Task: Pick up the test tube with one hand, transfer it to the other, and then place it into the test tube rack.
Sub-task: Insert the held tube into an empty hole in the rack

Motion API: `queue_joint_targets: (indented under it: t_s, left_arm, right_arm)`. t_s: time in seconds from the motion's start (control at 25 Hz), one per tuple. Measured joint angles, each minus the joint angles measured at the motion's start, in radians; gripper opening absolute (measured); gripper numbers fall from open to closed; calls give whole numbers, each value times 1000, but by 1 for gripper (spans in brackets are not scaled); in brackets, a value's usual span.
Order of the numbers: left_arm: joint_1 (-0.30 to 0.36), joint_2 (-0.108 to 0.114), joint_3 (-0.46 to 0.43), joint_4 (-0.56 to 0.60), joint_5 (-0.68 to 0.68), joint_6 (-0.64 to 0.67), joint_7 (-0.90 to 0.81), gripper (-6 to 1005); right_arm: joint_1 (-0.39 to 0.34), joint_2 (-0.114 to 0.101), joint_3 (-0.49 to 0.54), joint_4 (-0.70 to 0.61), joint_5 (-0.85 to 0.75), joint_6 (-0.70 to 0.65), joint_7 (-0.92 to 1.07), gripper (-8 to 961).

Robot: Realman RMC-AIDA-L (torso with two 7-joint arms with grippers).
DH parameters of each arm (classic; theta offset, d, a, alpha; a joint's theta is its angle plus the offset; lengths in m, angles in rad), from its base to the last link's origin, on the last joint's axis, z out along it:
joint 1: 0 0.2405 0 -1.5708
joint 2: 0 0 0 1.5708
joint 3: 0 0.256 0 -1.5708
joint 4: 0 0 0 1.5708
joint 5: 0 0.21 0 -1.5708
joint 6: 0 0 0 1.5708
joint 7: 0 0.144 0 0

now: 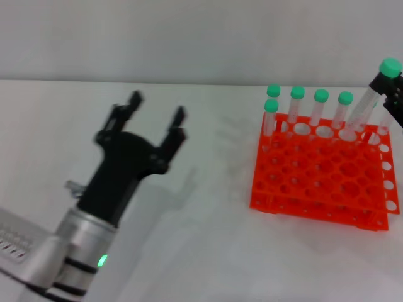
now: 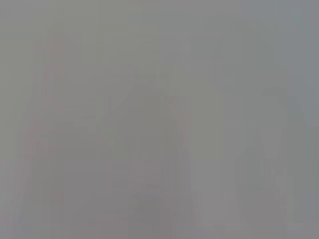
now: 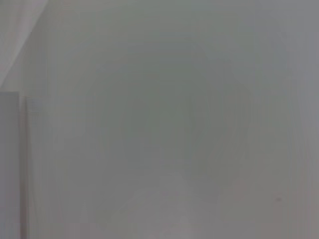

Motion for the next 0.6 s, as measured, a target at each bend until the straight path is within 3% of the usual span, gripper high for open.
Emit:
queue_joint_targets:
  t_s: [0.32, 0.6]
  left_arm:
    - [80, 2, 1, -44, -157, 101, -2, 740]
    - [89, 2, 2, -80, -261, 105, -2, 739]
  right_arm:
    - [83, 8, -10, 90, 0, -53, -84, 198]
    - [158, 11, -5, 186, 0, -117, -187, 198]
